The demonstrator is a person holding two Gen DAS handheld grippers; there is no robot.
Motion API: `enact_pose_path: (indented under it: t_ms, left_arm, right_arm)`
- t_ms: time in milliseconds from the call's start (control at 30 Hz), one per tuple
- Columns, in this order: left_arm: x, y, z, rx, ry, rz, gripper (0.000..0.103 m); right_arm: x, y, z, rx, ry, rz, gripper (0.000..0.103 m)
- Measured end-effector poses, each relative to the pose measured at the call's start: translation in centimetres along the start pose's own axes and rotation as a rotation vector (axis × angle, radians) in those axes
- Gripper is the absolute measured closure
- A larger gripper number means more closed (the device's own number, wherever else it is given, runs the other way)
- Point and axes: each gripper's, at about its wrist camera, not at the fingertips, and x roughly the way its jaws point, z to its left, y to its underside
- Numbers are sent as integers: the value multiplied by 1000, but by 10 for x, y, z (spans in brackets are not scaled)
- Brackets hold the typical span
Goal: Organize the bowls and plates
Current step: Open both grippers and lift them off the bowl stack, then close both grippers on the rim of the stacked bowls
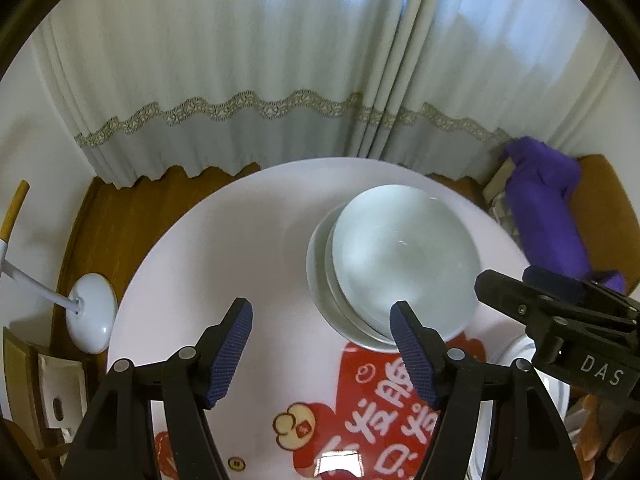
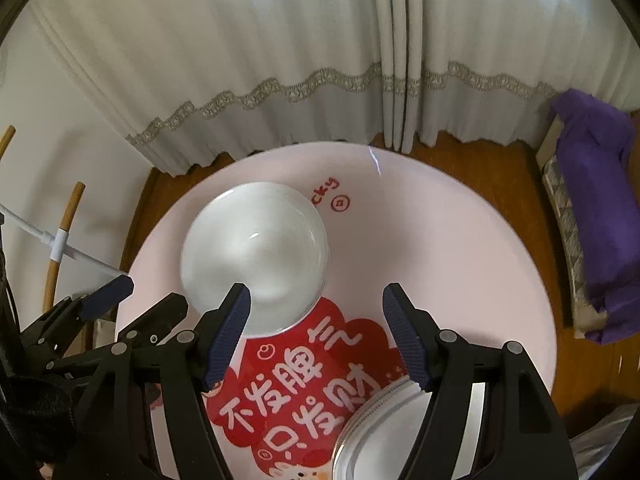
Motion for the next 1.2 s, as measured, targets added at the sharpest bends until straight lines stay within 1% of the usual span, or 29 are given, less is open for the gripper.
enact_pose_path:
  t_ms: [67, 100, 167, 267, 300, 467, 533, 600, 633, 700, 933, 1200]
  left_arm:
    - [10, -3, 3, -10, 16, 19, 38]
    - [15, -5, 4, -18, 24, 26, 42]
    - [23, -8, 9, -38, 37, 40, 46]
    - [31, -14, 13, -59, 59, 43, 55]
    - [35, -17, 12, -60, 65, 46, 58]
    - [53, -23, 16, -68, 85, 57, 65]
    - [59, -24, 19, -77, 96, 61, 66]
    - [62, -26, 22, -80, 92, 57, 67]
    - [63, -26, 22, -77, 87, 54, 68]
    - [65, -26, 24, -74, 81, 47, 70]
    - [74, -17, 20, -89, 75, 39, 75]
    - [71, -12, 14, -91, 61, 35, 79]
  right_arm:
    - [11, -3, -2, 16, -13, 24, 40]
    - [18, -5, -3, 26, -22, 43, 44]
    - [29, -7, -3, 29, -26, 67, 50]
    - [39, -8, -1, 22, -30, 86, 53]
    - [42, -8, -1, 22, -34, 90, 56]
    - [52, -8, -1, 17, -30, 112, 65]
    - [55, -8, -2, 18, -34, 118, 69]
    - [58, -8, -2, 15, -37, 127, 77]
    - [59, -9, -2, 17, -39, 130, 79]
    - [60, -9, 0, 16, -36, 137, 79]
    - [60, -7, 4, 21, -29, 120, 79]
    - [56, -5, 4, -1, -29, 117, 81]
